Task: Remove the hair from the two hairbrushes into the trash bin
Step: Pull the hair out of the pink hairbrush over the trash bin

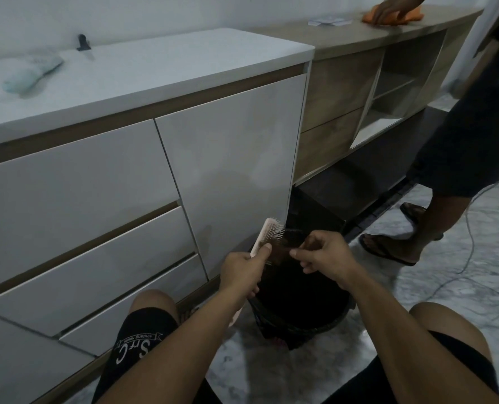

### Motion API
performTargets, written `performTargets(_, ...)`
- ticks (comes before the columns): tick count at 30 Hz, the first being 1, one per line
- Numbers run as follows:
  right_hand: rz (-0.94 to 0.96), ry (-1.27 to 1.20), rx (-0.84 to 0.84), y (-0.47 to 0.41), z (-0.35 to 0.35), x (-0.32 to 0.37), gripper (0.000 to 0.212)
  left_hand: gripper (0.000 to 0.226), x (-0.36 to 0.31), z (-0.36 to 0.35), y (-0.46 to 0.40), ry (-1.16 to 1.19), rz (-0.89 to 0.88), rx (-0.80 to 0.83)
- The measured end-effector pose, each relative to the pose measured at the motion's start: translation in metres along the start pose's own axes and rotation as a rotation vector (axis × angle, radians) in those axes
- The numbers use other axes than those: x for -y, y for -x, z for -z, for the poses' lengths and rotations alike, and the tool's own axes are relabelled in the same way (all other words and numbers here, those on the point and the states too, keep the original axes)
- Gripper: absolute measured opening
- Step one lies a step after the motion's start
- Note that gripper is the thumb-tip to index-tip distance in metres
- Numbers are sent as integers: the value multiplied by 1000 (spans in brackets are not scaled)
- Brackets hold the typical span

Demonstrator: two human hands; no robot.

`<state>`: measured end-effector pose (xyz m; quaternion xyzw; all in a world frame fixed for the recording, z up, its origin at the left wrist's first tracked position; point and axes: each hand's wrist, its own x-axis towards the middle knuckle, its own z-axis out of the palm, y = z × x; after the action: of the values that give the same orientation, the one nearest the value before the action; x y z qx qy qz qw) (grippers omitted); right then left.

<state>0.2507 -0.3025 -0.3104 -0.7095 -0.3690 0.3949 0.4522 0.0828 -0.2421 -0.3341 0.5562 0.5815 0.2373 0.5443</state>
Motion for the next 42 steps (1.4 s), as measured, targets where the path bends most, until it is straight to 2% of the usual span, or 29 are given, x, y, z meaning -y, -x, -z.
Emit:
performTargets(4, -9, 72, 6, 0, 0, 0, 18, 54, 1, 0, -1, 11, 20, -25)
performTargets(6, -7, 14, 30, 1, 0, -2, 17, 54, 0, 0, 0, -5, 17, -11)
performTargets(10, 41, -6, 92, 7, -3, 0, 44, 55, -3, 0, 2, -29, 37, 41)
performTargets(12, 44, 19, 105, 9, -9, 2, 48, 54, -4, -1, 2, -9, 62, 76)
performTargets(15, 33, 25, 90, 9, -14, 2, 38, 47, -5, -2, 1, 1, 78, 92)
performTargets(19, 23, -16, 72, 7, -5, 4, 16, 46, -2, 3, -3, -30, 66, 15)
performTargets(24, 1, -58, -6, 2, 2, 7, 8, 47, 1, 8, -6, -50, 65, -10)
performTargets(27, -4, -77, -38, 1, -1, 7, 13, 48, 1, 5, -3, -98, 42, 17)
performTargets(29, 0, -148, 25, 4, -3, 5, 14, 46, 0, 2, -1, -121, 27, 38)
performTargets(31, 16, -203, 89, 8, -6, 2, 28, 44, -1, -1, 0, -135, 16, 56)
performTargets(34, 75, -133, 126, 11, -11, 1, 46, 42, 0, -4, 0, -139, -6, 74)
performTargets(36, 100, -74, 118, 10, -12, 1, 40, 43, 1, -5, -1, -138, -12, 82)
performTargets(39, 83, -33, 71, 9, -11, 1, 14, 45, 3, -1, -5, -155, -8, 60)
performTargets(42, 44, -49, 54, 9, -5, 5, 9, 45, 1, 5, -10, -161, 4, 11)
